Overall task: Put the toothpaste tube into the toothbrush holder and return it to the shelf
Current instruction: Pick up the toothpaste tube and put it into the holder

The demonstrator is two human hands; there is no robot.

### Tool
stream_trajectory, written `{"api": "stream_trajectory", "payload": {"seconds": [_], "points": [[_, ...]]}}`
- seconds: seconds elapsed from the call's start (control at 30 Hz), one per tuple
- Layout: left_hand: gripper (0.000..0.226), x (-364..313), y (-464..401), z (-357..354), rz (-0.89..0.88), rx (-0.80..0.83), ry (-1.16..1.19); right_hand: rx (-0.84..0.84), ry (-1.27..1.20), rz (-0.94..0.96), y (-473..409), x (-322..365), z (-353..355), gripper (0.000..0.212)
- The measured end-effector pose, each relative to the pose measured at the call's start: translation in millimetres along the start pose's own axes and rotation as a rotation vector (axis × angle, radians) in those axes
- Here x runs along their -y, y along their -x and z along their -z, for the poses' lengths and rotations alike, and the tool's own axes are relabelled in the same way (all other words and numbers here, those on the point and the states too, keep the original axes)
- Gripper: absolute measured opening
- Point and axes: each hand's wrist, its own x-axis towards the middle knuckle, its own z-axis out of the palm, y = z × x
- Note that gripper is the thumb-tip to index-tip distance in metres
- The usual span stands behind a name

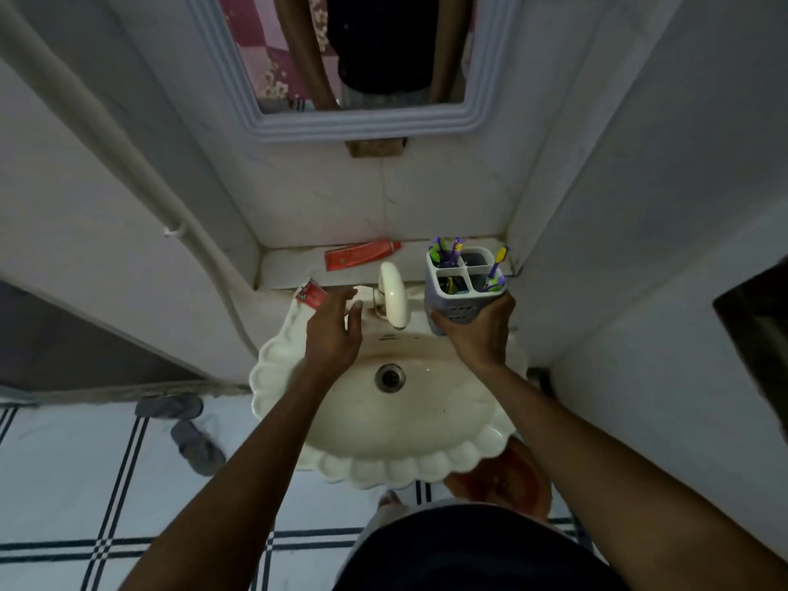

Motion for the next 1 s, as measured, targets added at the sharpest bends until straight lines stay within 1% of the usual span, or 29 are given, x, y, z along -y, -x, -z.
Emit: {"api": "stream_trajectory", "payload": {"seconds": [0.07,0.2,0.3,0.37,0.47,0.53,0.67,0.73,0.83,0.9,1.0], "points": [[0.030,16,-4,1,-0.011,0.067,-0.115,0.009,0.002,-0.008,-2,-3,-8,0.120],[0.037,39,-19,10,-0.055,0.278,-0.386,0.024,-0.019,-0.021,-1,-7,-21,0.127],[0.057,50,-32,16,-0.102,0.411,-0.566,0.044,-0.010,-0.060,4,-9,-23,0.135],[0.064,54,-42,20,-0.199,0.436,-0.720,0.050,-0.009,-0.057,6,-12,-22,0.136],[0.057,59,-53,20,-0.332,0.448,-0.917,0.065,-0.011,-0.044,8,-17,-18,0.134],[0.052,60,-59,20,-0.355,0.446,-0.972,0.079,-0.018,-0.041,10,-20,-17,0.133],[0.038,61,-59,19,-0.360,0.421,-0.948,0.107,-0.026,-0.036,12,-21,-13,0.132],[0.035,64,-54,18,-0.335,0.398,-0.881,0.111,-0.029,-0.033,14,-22,-13,0.125],[0.035,68,-45,21,-0.273,0.329,-0.634,0.107,-0.060,-0.047,17,-23,-14,0.114],[0.042,66,-40,27,-0.219,0.287,-0.434,0.113,-0.079,-0.051,18,-22,-14,0.114],[0.049,52,-37,40,-0.128,0.193,-0.237,0.125,-0.098,-0.043,19,-21,-13,0.116]]}}
